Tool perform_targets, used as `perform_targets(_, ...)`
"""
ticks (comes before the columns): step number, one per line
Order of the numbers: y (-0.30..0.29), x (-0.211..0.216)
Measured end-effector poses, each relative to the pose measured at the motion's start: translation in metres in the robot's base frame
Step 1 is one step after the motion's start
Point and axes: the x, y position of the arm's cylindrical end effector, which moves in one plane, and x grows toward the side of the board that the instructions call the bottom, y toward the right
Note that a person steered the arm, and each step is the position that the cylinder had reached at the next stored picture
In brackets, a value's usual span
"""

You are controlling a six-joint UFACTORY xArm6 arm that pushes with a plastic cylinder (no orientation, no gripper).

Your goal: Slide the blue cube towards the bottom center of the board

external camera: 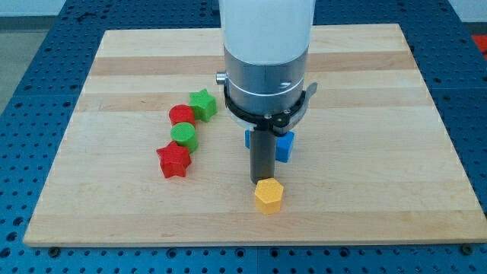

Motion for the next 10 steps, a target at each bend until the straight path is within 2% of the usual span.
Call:
perform_targets(1, 0.004, -0.004)
perform_targets(3, 0.087, -0.011)
perform_targets(5, 0.118, -0.079)
perform_targets(6, 0.107, -0.095)
perform_targets(7, 0.086, -0.091)
perform_targets(10, 0.04, -0.041)
